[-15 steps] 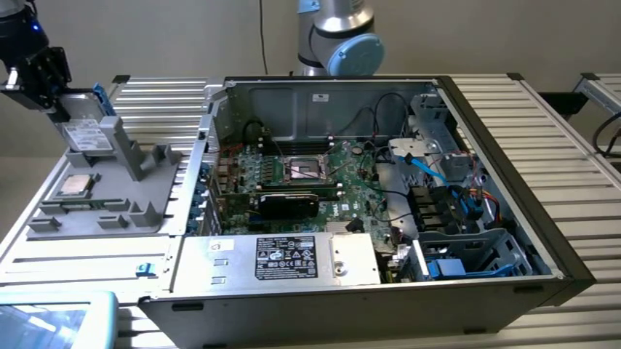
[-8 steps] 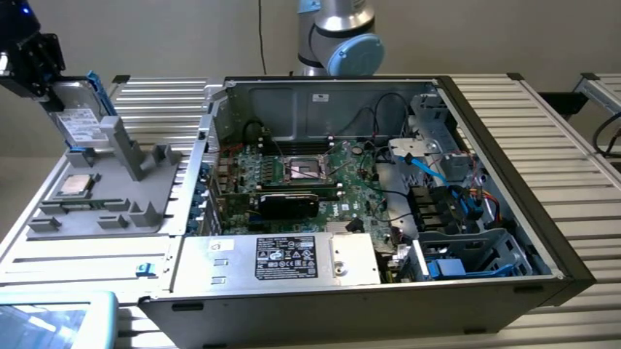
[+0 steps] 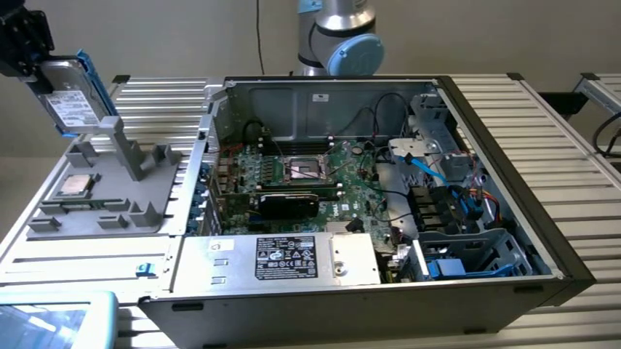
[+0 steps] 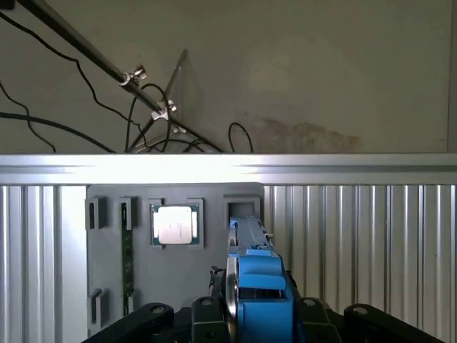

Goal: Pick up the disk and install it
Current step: 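Pick up the disk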

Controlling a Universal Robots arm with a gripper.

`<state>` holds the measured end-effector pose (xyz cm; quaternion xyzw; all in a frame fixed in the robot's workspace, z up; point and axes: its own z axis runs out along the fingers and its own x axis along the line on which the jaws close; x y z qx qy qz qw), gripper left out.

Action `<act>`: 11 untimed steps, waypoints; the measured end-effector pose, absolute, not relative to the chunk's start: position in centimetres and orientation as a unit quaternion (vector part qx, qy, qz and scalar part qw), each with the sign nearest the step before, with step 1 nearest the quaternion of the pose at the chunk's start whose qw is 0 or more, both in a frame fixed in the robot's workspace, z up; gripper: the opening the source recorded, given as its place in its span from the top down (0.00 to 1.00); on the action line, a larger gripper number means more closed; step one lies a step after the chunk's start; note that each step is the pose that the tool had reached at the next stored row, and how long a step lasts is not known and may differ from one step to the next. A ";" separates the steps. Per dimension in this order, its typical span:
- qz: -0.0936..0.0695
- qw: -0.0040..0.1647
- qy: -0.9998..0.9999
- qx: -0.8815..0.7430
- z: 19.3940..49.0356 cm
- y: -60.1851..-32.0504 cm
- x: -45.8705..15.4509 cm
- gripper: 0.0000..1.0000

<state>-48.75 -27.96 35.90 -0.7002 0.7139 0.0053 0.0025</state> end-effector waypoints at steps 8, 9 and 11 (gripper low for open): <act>0.004 0.004 0.714 -0.700 38.8 -28.0 -48.4 0.63; 0.004 0.004 0.714 -0.700 39.1 -28.0 -48.2 0.63; 0.004 0.004 0.714 -0.700 39.6 -28.0 -47.7 0.63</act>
